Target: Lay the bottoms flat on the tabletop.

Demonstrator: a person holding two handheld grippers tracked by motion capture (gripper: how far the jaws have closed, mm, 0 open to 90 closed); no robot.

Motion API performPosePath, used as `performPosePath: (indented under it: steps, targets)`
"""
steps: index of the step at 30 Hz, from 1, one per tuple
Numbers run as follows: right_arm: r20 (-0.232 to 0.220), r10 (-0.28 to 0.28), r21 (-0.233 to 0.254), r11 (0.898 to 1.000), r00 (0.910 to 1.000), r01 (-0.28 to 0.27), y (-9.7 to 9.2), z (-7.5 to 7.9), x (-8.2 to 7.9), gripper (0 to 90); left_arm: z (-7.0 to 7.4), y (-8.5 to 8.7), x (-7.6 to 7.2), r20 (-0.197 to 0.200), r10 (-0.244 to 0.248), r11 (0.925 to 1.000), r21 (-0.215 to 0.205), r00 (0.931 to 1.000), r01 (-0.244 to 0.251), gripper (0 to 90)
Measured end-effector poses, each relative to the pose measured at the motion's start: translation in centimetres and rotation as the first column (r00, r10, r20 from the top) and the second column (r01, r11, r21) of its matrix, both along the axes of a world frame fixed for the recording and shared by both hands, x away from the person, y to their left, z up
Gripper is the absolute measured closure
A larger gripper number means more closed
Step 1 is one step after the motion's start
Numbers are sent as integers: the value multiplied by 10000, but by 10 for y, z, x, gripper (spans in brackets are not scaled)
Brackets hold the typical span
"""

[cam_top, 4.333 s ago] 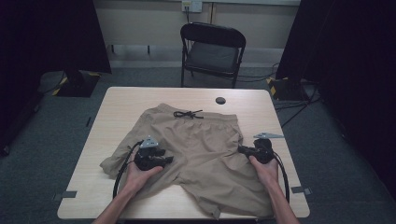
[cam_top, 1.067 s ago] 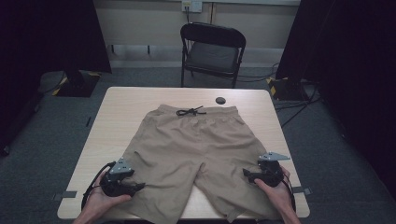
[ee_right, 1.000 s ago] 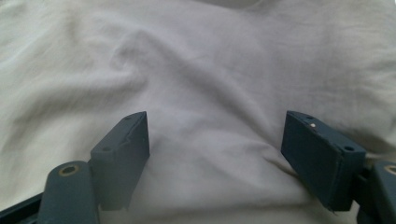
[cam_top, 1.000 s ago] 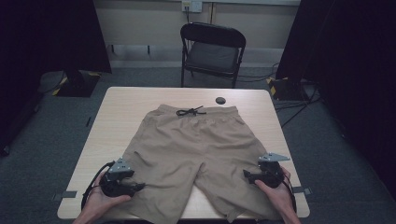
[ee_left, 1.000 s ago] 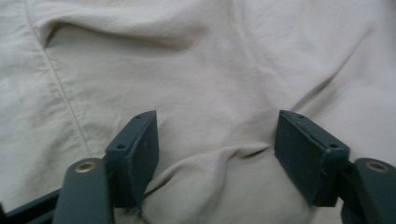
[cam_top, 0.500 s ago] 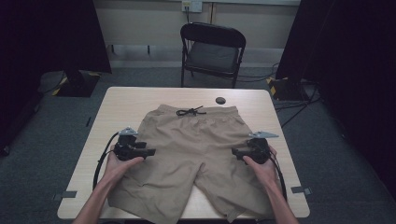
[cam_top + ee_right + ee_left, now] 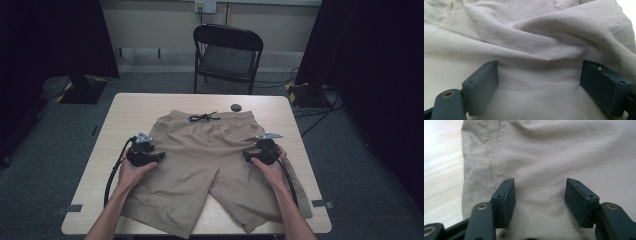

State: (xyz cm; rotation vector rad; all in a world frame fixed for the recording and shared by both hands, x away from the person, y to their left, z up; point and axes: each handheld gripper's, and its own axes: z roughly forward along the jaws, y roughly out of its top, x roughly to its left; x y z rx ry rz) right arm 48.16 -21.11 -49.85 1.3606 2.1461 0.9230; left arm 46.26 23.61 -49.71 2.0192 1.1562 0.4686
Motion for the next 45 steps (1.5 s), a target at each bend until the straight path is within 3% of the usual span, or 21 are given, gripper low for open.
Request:
performPosePath:
  steps: [2, 7, 10, 13, 18, 21, 25, 29, 32, 39, 41, 45]
  targets:
    - [-68, -62, 46, 10000, 10000, 62, 0, 1, 5, 142, -2, 0, 4, 206, 108, 9999, -102, 9997, -106, 413]
    - [-263, 10, 488, 9988, 9997, 3, -8, 4, 7, 176, -2, 7, 1, -117, -45, 9970, -768, 9999, 36, 385]
    - [-64, -31, 774, 9970, 10000, 36, -19, 10, -3, 173, 2, 11, -4, -259, -241, 9962, -840, 9994, 219, 331]
    - [116, -70, 895, 9960, 9999, 59, -31, 20, -16, 165, 12, 13, -13, 28, -353, 9914, -1261, 9994, 354, 298]
    - [244, -383, 1242, 9916, 9990, 350, -53, 31, -33, 156, 24, 11, -26, 279, -752, 9914, -1049, 9968, 777, 242]
    - [230, -420, 1382, 9897, 9989, 384, -61, 33, -44, 156, 27, 11, -35, 312, -814, 9883, -1267, 9962, 847, 220]
    - [282, -482, 1514, 9875, 9984, 434, -66, 32, -58, 156, 29, 16, -46, 363, -970, 9877, -1199, 9946, 1007, 210]
    - [366, -573, 1560, 9864, 9977, 509, -72, 34, -71, 157, 32, 22, -59, 471, -876, 9873, -1292, 9950, 930, 224]
    - [408, -571, 1556, 9866, 9975, 501, -75, 37, -80, 157, 37, 26, -68, 293, -843, 9876, -1304, 9960, 874, 235]
    - [491, -757, 1694, 9833, 9959, 663, -81, 40, -102, 157, 51, 34, -90, 515, -849, 9892, -1150, 9951, 904, 236]
    - [430, -808, 1760, 9818, 9958, 720, -85, 38, -108, 157, 51, 40, -95, 590, -788, 9904, -1090, 9951, 849, 238]
    - [416, -1015, 1650, 9819, 9940, 934, -93, 34, -118, 157, 45, 55, -104, 334, -429, 9925, -1134, 9985, 464, 250]
